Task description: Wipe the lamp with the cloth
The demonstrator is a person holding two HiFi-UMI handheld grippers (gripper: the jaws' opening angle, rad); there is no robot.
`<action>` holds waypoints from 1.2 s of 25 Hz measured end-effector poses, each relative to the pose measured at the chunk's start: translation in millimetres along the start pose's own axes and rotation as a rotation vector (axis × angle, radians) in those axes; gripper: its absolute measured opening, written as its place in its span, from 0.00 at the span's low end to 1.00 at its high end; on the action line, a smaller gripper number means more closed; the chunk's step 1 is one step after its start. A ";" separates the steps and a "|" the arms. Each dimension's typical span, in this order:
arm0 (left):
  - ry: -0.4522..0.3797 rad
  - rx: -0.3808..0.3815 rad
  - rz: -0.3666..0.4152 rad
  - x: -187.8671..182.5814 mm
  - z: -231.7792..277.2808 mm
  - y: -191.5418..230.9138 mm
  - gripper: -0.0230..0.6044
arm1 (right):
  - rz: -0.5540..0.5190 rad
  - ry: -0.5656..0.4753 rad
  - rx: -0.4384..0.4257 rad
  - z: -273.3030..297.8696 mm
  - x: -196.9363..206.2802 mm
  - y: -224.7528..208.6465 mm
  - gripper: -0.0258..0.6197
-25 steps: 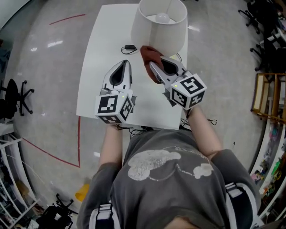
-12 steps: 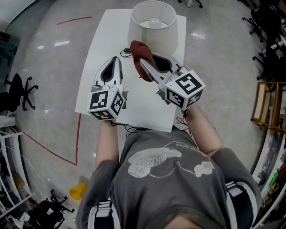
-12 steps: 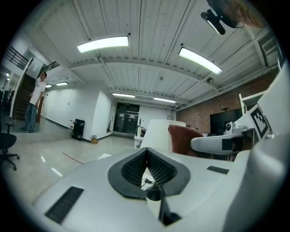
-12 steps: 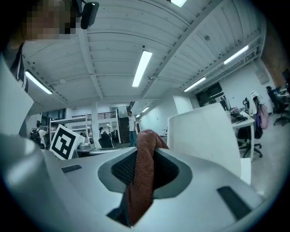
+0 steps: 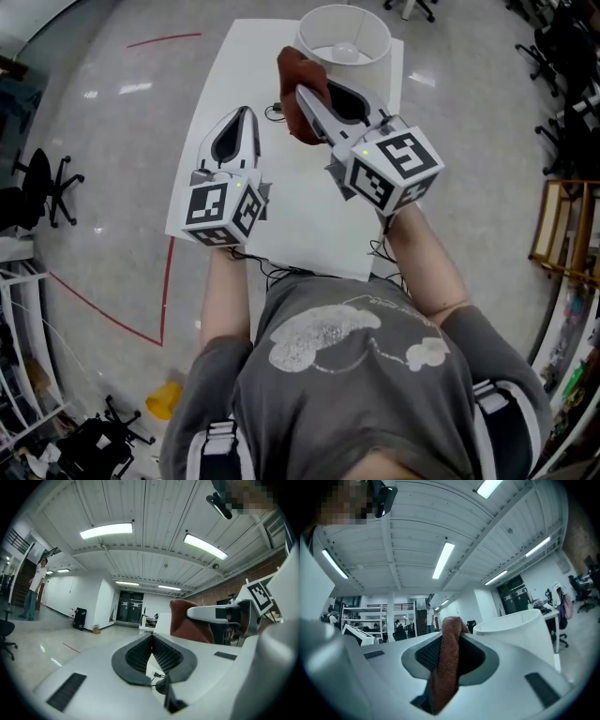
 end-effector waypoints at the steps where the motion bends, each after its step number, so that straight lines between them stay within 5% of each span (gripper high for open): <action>1: 0.002 0.000 -0.001 1.1 0.1 2.8 0.05 | 0.004 -0.004 0.015 2.7 -2.0 0.0 0.17; 13: 0.033 0.010 -0.038 22.8 2.6 21.2 0.05 | 0.049 0.053 0.094 16.0 39.4 -12.4 0.17; 24: 0.070 0.019 -0.085 41.2 5.9 20.3 0.05 | 0.052 0.210 0.119 13.9 95.8 -14.3 0.17; 30: 0.047 0.000 -0.055 34.9 9.8 24.1 0.05 | 0.062 0.174 0.097 20.8 82.6 -6.9 0.17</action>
Point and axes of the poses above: the fingertips, and each gripper's own axes: z forward along the fingers, y to its left, x out of its underside, the point moved 6 cm from there along -z, backward along the fingers, and after that the axes turned 10 degrees about z, right-handed, at the moved point
